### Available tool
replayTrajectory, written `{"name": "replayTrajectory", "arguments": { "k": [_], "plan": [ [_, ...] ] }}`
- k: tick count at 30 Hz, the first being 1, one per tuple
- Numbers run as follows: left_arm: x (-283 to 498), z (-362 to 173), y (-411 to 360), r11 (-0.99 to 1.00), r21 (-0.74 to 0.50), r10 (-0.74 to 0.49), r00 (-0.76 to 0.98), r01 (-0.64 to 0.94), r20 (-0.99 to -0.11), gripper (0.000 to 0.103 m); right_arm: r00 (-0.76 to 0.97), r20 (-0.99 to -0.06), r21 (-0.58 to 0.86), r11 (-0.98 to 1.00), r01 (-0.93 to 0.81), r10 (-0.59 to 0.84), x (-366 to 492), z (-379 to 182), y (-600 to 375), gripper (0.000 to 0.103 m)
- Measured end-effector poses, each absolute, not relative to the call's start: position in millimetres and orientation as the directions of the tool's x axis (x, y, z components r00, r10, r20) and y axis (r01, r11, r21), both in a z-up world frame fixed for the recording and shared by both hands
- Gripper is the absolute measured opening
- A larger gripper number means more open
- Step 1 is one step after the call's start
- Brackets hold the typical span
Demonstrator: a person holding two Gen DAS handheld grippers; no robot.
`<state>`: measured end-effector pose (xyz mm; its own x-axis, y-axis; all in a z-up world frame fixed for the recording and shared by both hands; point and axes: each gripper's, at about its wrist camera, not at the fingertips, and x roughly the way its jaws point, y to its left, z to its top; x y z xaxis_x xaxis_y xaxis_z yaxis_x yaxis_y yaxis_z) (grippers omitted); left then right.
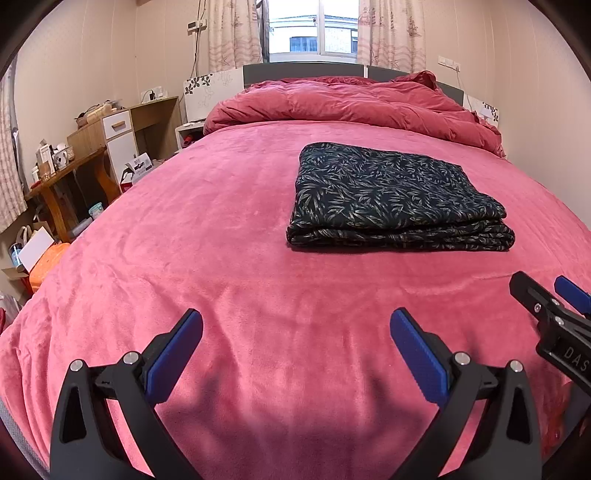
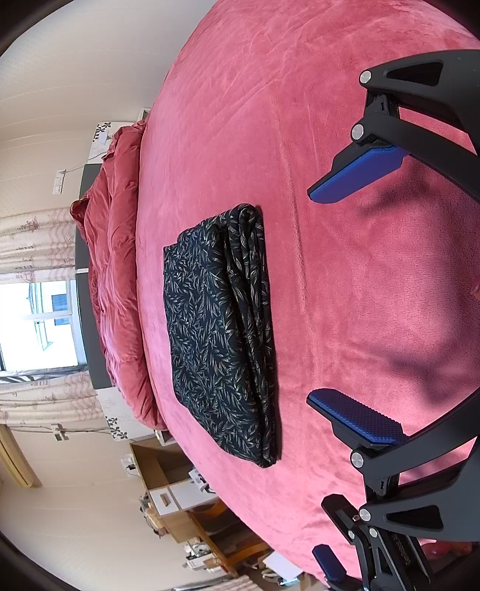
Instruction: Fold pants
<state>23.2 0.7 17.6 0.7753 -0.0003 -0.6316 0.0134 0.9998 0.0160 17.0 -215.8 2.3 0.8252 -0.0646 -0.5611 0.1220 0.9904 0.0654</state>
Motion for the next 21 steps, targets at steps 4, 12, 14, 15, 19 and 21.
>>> {"name": "replayTrajectory", "arguments": {
  "k": [4,12,14,15,19,21],
  "plan": [
    [24,17,0,1.0,0.015,0.001,0.773,0.012,-0.634,0.101,0.824,-0.562,0.065,0.99,0.122,-0.065,17,2,-217,0.099],
    [26,14,-2,1.0,0.017,0.003,0.764,0.011,-0.645,0.101,0.818,-0.571,0.058,0.991,0.121,-0.067,19,-1,-218,0.099],
    [27,13,-2,1.0,0.019,0.004,0.76,0.011,-0.65,0.101,0.814,-0.576,0.053,0.991,0.124,-0.071,20,-2,-220,0.099],
    [28,12,-3,1.0,0.018,0.002,0.756,0.012,-0.654,0.101,0.811,-0.58,0.049,0.99,0.129,-0.076,20,-3,-219,0.099],
    [33,8,-5,1.0,0.018,-0.005,0.737,0.023,-0.676,0.101,0.791,-0.604,0.034,0.989,0.147,-0.097,28,-8,-225,0.099],
    [37,4,-7,0.999,0.014,-0.013,0.719,0.032,-0.695,0.101,0.773,-0.625,0.024,0.987,0.16,-0.11,33,-12,-228,0.099]
  ]
}}
